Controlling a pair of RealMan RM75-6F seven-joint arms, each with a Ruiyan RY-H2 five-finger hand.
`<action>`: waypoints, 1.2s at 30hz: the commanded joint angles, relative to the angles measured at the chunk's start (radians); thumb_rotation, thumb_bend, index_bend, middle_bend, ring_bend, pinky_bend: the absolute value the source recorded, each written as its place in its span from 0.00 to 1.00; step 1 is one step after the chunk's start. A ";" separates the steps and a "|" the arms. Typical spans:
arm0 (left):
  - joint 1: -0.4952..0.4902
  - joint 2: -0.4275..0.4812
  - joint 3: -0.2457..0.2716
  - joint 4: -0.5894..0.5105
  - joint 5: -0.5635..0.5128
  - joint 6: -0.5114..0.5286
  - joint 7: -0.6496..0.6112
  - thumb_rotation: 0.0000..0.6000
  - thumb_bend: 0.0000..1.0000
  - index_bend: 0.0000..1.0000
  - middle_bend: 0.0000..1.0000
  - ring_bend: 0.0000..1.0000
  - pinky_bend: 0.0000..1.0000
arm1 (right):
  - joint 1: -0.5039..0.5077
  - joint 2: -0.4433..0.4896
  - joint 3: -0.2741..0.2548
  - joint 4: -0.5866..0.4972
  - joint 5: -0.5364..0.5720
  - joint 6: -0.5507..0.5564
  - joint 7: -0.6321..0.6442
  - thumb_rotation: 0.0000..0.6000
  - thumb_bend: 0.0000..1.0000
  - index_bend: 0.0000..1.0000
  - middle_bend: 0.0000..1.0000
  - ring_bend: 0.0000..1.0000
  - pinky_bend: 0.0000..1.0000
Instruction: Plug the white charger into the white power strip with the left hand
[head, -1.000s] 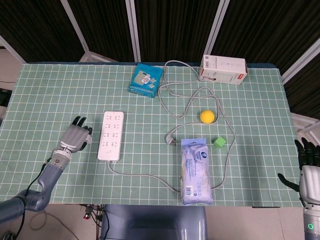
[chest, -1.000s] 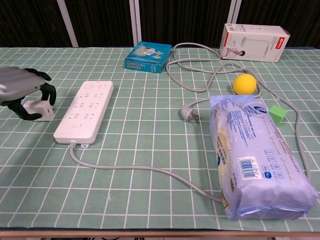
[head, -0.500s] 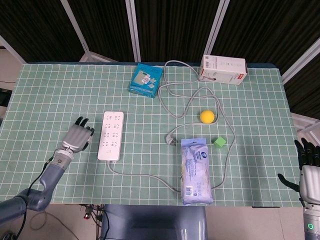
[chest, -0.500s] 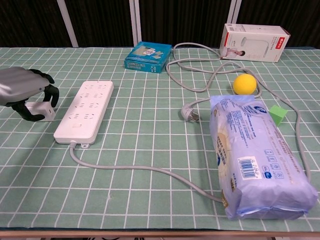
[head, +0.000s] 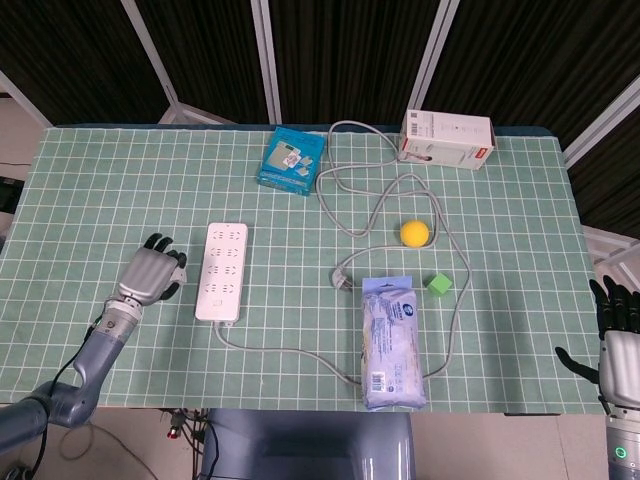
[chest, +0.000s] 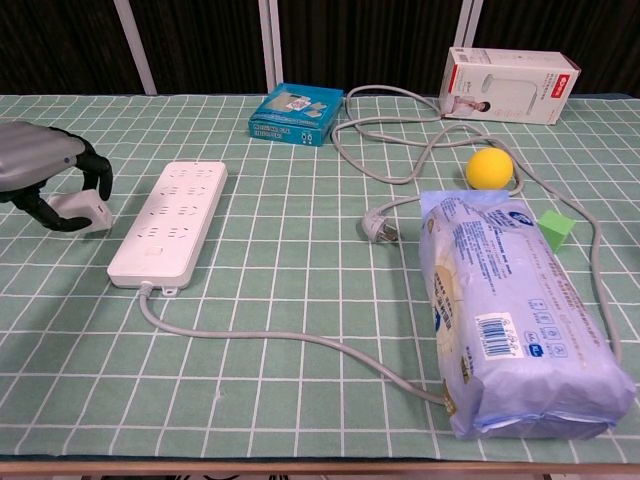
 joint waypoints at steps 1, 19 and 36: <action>0.055 0.000 -0.003 0.022 0.105 0.129 -0.282 1.00 0.44 0.55 0.58 0.18 0.15 | 0.000 -0.002 0.001 0.001 -0.001 0.002 -0.003 1.00 0.13 0.00 0.00 0.00 0.00; 0.158 -0.171 0.032 0.453 0.269 0.362 -1.162 1.00 0.45 0.60 0.61 0.19 0.22 | -0.001 -0.026 0.006 0.008 0.005 0.011 -0.027 1.00 0.13 0.00 0.00 0.00 0.00; 0.144 -0.300 0.075 0.787 0.344 0.452 -1.164 1.00 0.46 0.60 0.61 0.21 0.29 | 0.000 -0.051 0.015 0.021 0.018 0.017 -0.042 1.00 0.13 0.00 0.00 0.00 0.00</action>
